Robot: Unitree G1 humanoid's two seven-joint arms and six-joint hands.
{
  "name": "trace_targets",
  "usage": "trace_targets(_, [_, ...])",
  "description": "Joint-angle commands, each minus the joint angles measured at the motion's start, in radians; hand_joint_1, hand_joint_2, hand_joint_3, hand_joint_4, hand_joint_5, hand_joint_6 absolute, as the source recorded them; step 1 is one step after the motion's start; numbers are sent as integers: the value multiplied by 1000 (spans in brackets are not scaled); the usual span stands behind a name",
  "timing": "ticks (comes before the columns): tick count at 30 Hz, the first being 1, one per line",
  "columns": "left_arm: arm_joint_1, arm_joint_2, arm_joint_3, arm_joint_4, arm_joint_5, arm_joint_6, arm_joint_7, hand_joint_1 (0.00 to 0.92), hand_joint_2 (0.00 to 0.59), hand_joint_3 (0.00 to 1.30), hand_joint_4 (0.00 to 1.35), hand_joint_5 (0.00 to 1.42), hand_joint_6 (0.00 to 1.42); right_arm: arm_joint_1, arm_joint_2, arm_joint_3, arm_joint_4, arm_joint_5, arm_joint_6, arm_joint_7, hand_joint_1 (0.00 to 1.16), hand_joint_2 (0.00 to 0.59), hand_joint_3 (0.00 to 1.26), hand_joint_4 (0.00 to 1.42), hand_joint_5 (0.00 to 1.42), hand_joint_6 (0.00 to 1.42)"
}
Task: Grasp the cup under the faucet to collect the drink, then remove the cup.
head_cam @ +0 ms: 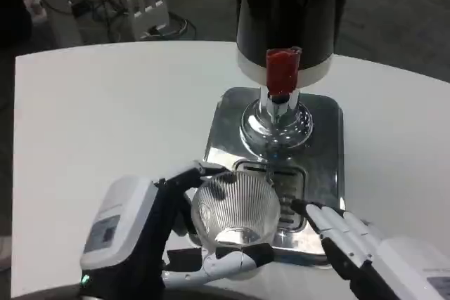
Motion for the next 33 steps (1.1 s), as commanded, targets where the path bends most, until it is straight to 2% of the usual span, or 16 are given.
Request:
trace_targets(1, [-51,-5,-24,29,6,-4,8,652,51,770,860,881,927,1,5,-10,-14,4,-19,16,421,389,24,0,0,0])
trace_targets(25, [-263,-55,-59,270,-7,25,64,637,56,770,860,881,929,-13,34,10,-14,-8,-1,41,430,388,24,0,0,0])
trace_targets(33, [-310,-76,-81,328,8,51,103,634,58,770,860,889,921,-13,41,11,-14,-12,-10,38,390,391,24,0,0,0])
